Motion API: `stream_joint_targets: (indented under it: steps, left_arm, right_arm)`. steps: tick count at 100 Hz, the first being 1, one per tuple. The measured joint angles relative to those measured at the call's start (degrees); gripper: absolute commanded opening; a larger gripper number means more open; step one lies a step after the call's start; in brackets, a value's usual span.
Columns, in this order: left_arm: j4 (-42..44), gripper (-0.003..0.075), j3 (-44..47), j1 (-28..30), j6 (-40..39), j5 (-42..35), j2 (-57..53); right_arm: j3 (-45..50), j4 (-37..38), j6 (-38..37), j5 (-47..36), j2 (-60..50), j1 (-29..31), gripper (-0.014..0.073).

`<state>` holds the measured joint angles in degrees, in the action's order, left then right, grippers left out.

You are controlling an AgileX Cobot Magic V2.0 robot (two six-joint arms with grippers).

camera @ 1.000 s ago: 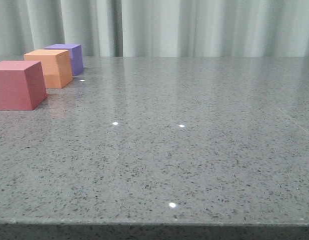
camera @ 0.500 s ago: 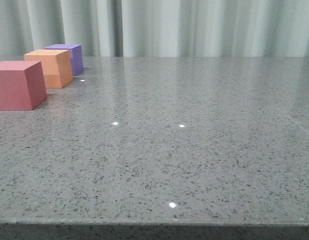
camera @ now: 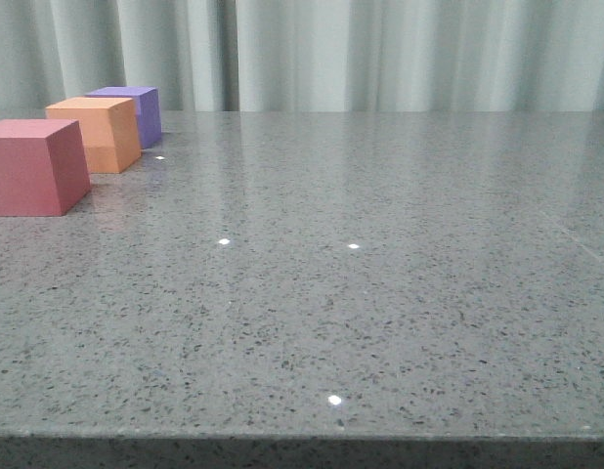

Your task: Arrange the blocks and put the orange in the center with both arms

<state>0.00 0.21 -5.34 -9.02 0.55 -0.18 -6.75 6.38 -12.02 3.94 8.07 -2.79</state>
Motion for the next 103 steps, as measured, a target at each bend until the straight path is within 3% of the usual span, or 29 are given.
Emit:
stream_joint_targets:
  steps: [26,103]
  left_arm:
    - [0.0,-0.0020,0.0,0.0,0.0,-0.1,0.0]
    - [0.0,-0.0020,0.0,0.0,0.0,-0.1,0.0]
  right_arm:
    - [7.9,-0.4,0.1,-4.5,-8.5,0.0,-0.0069]
    - [8.4,-0.9,0.1,-6.1,-8.6,0.0,-0.0069]
